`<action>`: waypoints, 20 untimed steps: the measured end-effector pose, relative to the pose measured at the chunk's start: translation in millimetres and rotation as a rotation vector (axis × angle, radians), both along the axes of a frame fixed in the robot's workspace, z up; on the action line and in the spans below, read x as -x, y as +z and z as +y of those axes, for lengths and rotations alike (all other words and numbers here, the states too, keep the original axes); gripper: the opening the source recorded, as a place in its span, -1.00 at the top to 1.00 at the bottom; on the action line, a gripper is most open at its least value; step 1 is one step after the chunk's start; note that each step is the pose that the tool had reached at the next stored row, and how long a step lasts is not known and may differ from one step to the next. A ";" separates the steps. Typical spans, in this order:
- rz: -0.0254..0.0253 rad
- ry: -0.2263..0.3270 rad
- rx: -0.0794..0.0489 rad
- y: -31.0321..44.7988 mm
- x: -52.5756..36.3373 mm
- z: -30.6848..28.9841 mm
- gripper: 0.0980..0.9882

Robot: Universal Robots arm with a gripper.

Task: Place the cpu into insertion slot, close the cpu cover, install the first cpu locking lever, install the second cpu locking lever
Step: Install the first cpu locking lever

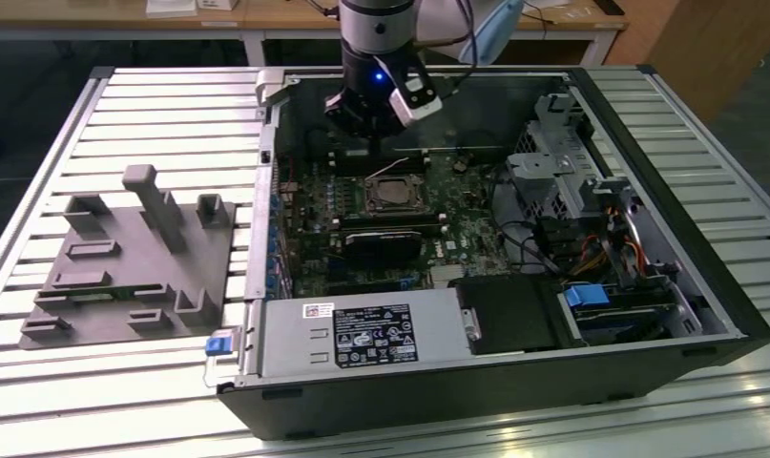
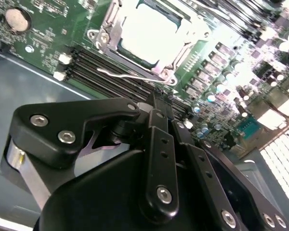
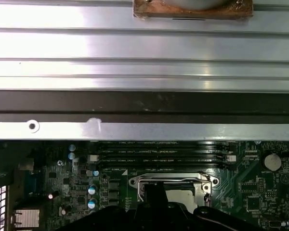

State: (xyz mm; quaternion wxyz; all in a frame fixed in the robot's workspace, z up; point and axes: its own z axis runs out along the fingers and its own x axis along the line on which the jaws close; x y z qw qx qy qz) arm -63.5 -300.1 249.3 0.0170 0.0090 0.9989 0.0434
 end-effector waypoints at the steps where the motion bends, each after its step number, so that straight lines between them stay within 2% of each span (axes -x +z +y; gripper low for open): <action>1: 0.0002 -0.001 0.000 -0.4 -2.2 0.0 0.96; 6: 0.0010 -0.003 -0.001 -1.7 -8.0 -0.1 0.96; 7: 0.0012 -0.004 -0.007 -2.0 -8.3 -0.1 0.96; 9: 0.0010 -0.006 -0.026 -3.2 -8.6 0.0 0.96; 10: 0.0009 -0.007 -0.029 -4.0 -8.9 0.1 0.96; 20: 0.0013 -0.007 -0.028 -11.0 -15.1 0.2 0.96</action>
